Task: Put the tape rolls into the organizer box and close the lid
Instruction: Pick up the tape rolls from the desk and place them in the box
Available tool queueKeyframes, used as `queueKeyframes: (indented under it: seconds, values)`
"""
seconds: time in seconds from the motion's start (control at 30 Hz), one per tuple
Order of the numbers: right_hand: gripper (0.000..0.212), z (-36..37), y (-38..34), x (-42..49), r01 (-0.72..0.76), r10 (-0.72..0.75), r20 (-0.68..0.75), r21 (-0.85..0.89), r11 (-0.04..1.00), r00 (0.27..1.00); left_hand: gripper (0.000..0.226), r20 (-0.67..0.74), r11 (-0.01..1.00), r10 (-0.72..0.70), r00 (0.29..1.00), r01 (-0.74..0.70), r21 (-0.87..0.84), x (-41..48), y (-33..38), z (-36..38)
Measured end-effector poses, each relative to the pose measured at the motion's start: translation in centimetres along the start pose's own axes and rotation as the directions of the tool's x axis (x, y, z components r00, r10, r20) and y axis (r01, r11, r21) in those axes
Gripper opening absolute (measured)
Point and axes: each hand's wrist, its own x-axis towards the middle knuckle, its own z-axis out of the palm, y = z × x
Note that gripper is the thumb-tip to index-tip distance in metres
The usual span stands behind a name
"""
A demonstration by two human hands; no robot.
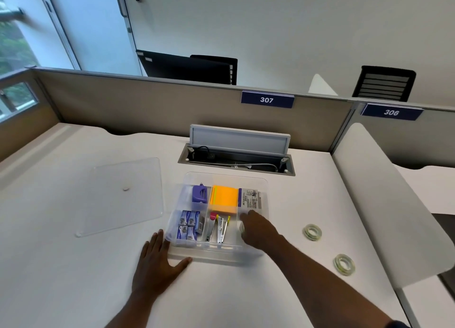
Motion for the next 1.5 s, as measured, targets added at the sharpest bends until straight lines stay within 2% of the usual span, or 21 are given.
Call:
queueKeyframes:
  seconds: [0.1,0.2,0.3,0.37,0.5,0.6,0.67,0.73,0.83,0.93,1.1,1.27,1.37,1.5]
  values:
    - [0.037,-0.1,0.3,0.5,-0.005,0.006,-0.013,0.064,0.998,1.0,0.097,-0.009,1.0,0.007,1.0,-0.007,-0.003,-0.1,0.1,0.0]
    - [0.025,-1.2,0.6,1.0,0.003,0.031,-0.221,0.153,0.988,0.975,0.1,-0.018,1.0,0.013,1.0,-0.013,0.005,-0.2,0.2,-0.1]
    - [0.019,-2.5,1.7,1.3,-0.074,0.153,-0.485,0.179,0.981,0.861,0.101,-0.028,1.0,0.013,1.0,-0.012,0.007,-0.2,0.3,-0.4]
    - [0.022,-2.9,3.1,1.1,-0.223,0.332,-0.541,0.259,0.94,0.773,0.103,-0.034,1.0,0.015,0.999,-0.015,0.004,-0.2,0.5,-0.4]
    - [0.037,-1.6,6.5,-0.3,-0.521,0.57,-0.449,0.242,0.819,0.688,0.104,-0.027,1.0,0.018,0.999,-0.018,0.001,-0.1,0.5,-0.3]
    - [0.044,-0.5,9.0,-1.2,-0.746,0.776,-0.126,0.219,0.629,0.617,0.103,-0.027,1.0,0.018,0.999,-0.018,0.003,-0.1,0.4,-0.3]
    - [0.045,0.1,10.0,-1.3,-0.785,0.794,0.046,0.19,0.589,0.607,0.102,-0.029,1.0,0.015,0.999,-0.015,0.0,-0.1,0.4,-0.3]
    - [0.041,0.7,10.3,-1.4,-0.782,0.778,0.088,0.109,0.613,0.622,0.102,-0.026,1.0,0.014,1.0,-0.014,0.002,-0.2,0.4,-0.3]
    - [0.033,1.6,10.6,-1.6,-0.679,0.678,-0.031,-0.015,0.734,0.734,0.102,-0.024,1.0,0.012,1.0,-0.012,0.005,-0.1,0.3,-0.3]
    - [0.027,1.1,10.0,-1.3,-0.59,0.592,-0.091,0.049,0.806,0.801,0.101,-0.021,1.0,0.01,1.0,-0.01,0.008,-0.1,0.3,-0.2]
    - [0.033,-1.6,7.0,0.9,-0.409,0.447,-0.206,0.2,0.89,0.871,0.102,-0.026,1.0,0.013,1.0,-0.012,0.013,-0.1,0.3,-0.1]
    - [0.035,-3.9,4.8,2.4,-0.24,0.289,-0.347,0.177,0.955,0.892,0.101,-0.03,1.0,0.017,0.999,-0.017,0.013,0.0,0.2,0.0]
    - [0.041,-4.6,3.6,2.9,-0.157,0.205,-0.277,0.185,0.97,0.939,0.101,-0.026,1.0,0.02,0.999,-0.02,0.013,0.0,0.1,0.0]
    - [0.039,-3.8,2.2,2.8,-0.065,0.067,-0.018,0.114,0.991,0.998,0.1,-0.022,1.0,0.01,1.0,-0.01,0.011,0.1,0.1,0.0]
